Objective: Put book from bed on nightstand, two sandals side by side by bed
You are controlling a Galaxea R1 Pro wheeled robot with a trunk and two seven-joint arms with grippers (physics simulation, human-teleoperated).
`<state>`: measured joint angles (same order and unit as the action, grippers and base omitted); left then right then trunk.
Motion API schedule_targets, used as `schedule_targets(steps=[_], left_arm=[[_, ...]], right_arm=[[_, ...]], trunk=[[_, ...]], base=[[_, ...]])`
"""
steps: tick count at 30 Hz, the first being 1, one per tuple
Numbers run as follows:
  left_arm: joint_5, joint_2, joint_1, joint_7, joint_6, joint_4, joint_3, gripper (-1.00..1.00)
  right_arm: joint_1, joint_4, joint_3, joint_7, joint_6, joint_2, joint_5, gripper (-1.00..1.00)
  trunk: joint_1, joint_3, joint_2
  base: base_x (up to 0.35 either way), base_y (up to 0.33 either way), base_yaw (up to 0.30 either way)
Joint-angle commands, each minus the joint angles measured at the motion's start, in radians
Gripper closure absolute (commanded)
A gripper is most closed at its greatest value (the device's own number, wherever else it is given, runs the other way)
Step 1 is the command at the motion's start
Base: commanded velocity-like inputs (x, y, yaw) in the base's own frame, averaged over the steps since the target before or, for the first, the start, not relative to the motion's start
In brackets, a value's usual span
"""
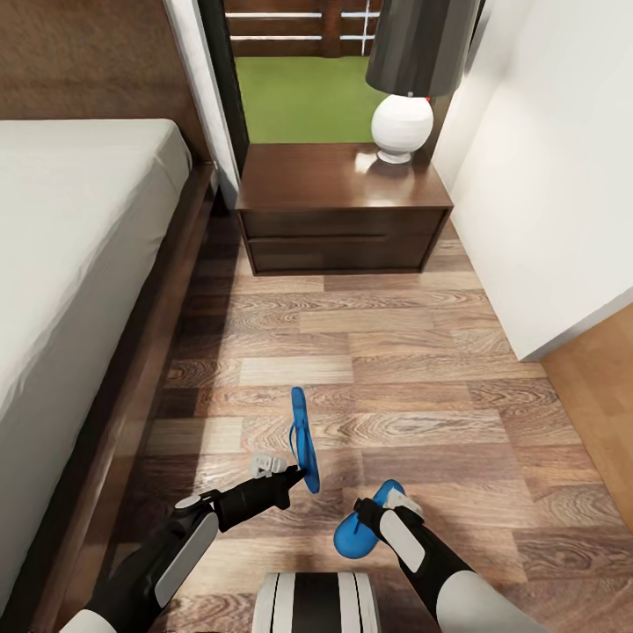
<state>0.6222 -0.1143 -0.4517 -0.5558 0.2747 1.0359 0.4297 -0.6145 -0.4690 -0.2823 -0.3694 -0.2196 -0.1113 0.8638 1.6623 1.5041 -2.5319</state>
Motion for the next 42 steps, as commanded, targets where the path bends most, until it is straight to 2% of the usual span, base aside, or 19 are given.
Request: schedule_targets(steps=[1,3,18,21,42], left_arm=[[0.013,-0.001,0.000,-0.001,0.009,0.001,0.001,1.00],[0.013,-0.001,-0.001,0.000,0.009,0.001,0.001,1.00],[0.013,-0.001,-0.001,-0.001,0.009,0.001,0.001,1.00],[0.013,-0.001,-0.001,-0.001,0.009,0.001,0.001,1.00],[0.013,-0.001,-0.001,-0.001,0.009,0.001,0.001,1.00]], right_arm=[[0.000,-0.002,-0.006,-0.008,-0.003,0.001,0.005,-1.00],[-0.001,-0.002,-0.006,-0.008,-0.003,0.001,0.006,-1.00],[-0.001,-0.002,-0.006,-0.008,-0.003,0.001,0.006,-1.00],[0.000,-0.002,-0.006,-0.008,-0.003,0.001,0.005,-1.00],[0.000,-0.002,-0.006,-0.008,-0.003,0.001,0.005,-1.00]], trunk=[[0.000,0.005,-0.001],[0.001,0.012,-0.001],[0.001,0.012,-0.001],[0.002,0.024,-0.002],[0.002,0.024,-0.002]], base=[[0.000,0.000,0.000],[0.000,0.000,0.000],[0.000,0.000,0.000],[0.000,0.000,0.000],[0.012,0.028,0.000]])
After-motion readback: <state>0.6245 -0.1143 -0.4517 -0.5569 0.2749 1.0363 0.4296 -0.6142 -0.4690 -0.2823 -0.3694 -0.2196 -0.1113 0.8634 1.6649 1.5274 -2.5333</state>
